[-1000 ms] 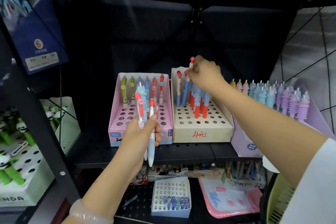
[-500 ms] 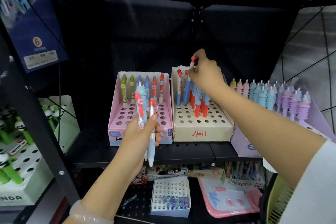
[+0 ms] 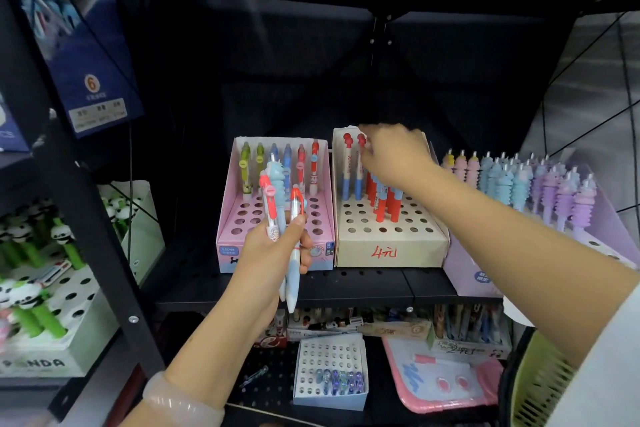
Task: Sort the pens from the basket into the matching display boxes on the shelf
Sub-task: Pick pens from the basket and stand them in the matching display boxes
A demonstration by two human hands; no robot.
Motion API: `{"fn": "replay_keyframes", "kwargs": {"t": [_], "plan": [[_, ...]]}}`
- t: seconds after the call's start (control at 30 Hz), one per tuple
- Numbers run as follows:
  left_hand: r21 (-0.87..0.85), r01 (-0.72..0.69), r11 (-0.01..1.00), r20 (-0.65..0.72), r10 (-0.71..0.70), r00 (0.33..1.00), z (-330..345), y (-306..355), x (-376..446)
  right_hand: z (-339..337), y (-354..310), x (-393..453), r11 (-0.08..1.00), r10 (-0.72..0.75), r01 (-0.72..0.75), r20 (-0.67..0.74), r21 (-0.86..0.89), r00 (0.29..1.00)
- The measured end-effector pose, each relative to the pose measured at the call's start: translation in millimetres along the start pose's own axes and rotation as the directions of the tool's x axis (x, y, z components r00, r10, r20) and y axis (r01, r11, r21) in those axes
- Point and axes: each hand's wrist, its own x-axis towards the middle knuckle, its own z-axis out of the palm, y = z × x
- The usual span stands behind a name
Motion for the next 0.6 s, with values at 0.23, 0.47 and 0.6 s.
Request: {"fn": "replay_keyframes", "kwargs": {"t": [0.23, 0.47, 0.6], "plan": [[0.008, -0.065, 0.998, -0.005, 0.065, 0.998, 3.7, 1.6, -2.8, 4.4, -45.0, -53.9, 0.717, -0.261, 0.083, 0.156, 0.692, 0.953], [-0.110, -0.073, 0.991, -0.016, 0.072, 0.997, 5.0, 4.1, -6.4, 15.1, -47.3, -67.2, 0.097, -0.367, -0.359, 0.369, 0.928, 0.854], [0.007, -0.067, 0.998, -0.081, 0.067, 0.994, -4.2, 3.0, -6.3, 8.1, -47.0, -52.3, -0.034, -0.188, -0.308, 0.296, 0.951, 0.936]]}}
